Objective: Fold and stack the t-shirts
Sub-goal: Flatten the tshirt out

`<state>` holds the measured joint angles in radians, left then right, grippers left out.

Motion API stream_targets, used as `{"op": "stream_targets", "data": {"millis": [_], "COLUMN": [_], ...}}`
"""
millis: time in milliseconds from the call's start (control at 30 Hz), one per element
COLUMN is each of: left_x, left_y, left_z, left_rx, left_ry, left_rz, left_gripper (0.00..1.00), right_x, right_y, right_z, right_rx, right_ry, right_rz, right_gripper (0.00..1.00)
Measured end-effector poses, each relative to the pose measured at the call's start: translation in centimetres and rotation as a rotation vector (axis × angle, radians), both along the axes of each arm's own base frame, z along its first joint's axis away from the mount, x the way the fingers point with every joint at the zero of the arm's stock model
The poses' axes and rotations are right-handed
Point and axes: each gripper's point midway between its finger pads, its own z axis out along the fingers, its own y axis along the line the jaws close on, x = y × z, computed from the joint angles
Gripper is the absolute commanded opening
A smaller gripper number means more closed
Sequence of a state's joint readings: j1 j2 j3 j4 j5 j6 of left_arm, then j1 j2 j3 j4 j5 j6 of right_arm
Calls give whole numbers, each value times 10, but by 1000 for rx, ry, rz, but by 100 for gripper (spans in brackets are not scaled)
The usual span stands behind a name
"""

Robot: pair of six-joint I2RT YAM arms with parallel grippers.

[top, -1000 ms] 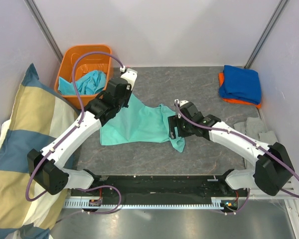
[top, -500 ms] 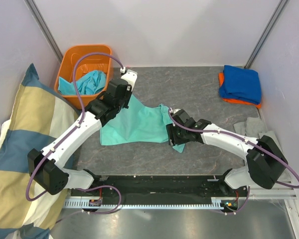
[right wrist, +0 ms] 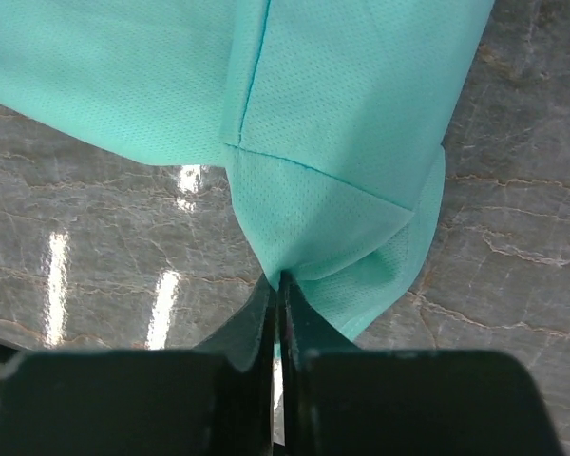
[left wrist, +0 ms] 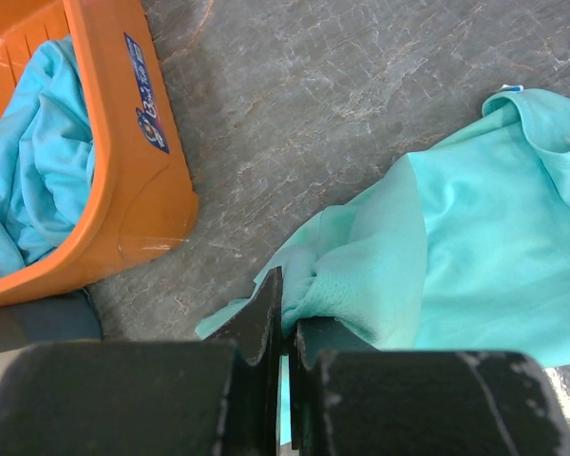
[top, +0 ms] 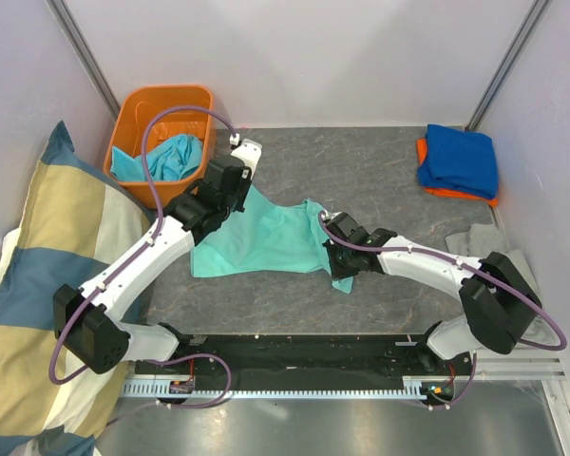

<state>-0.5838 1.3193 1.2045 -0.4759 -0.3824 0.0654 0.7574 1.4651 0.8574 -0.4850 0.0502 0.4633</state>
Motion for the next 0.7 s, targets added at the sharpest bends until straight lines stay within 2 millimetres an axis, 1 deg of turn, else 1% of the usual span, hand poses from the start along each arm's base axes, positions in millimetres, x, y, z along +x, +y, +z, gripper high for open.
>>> {"op": "stream_targets", "data": {"millis": [167, 233, 267, 333, 367, 433, 467, 500, 567, 600, 633, 667, 700], "left_x": [-1, -1, -1, 0, 0, 1, 2, 3, 7, 8, 9, 9, 8], "left_y": [2, 4, 5, 10, 13, 17, 19, 22, 27, 30, 35, 40, 46], "left_z": [-1, -2, -1, 1, 3, 10, 15, 24, 45, 54, 68, 78, 90], "left_rx": [-1, -2, -2, -3, -2, -4, -3, -5, -17, -22, -27, -31, -35], "left_ry": [0, 0, -1, -7, -9, -20, -27, -41, -81, -99, -128, -149, -174], "left_rz": [3, 8, 12, 24, 32, 44, 51, 60, 79, 87, 101, 113, 128], "left_gripper": [2, 2, 2, 2, 2, 2, 2, 2, 2, 2, 2, 2, 2], "right_x": [3, 4, 7, 18, 26, 43, 51, 56, 63, 64, 65, 64, 64], "right_y": [-4, -8, -9, -7, -5, 0, 0, -2, -11, -18, -27, -35, -43], "right_z": [3, 12, 23, 52, 74, 124, 152, 174, 222, 242, 260, 276, 289], "right_rx": [-12, -21, -22, 0, 20, 77, 104, 126, 169, 182, 186, 187, 184], "right_ry": [-19, -40, -61, -126, -175, -295, -360, -412, -526, -575, -620, -659, -693], "right_rz": [-17, -27, -34, -45, -55, -80, -100, -118, -166, -192, -220, -247, -272], "right_gripper": [0, 0, 0, 0, 0, 0, 0, 0, 0, 0, 0, 0, 0]}}
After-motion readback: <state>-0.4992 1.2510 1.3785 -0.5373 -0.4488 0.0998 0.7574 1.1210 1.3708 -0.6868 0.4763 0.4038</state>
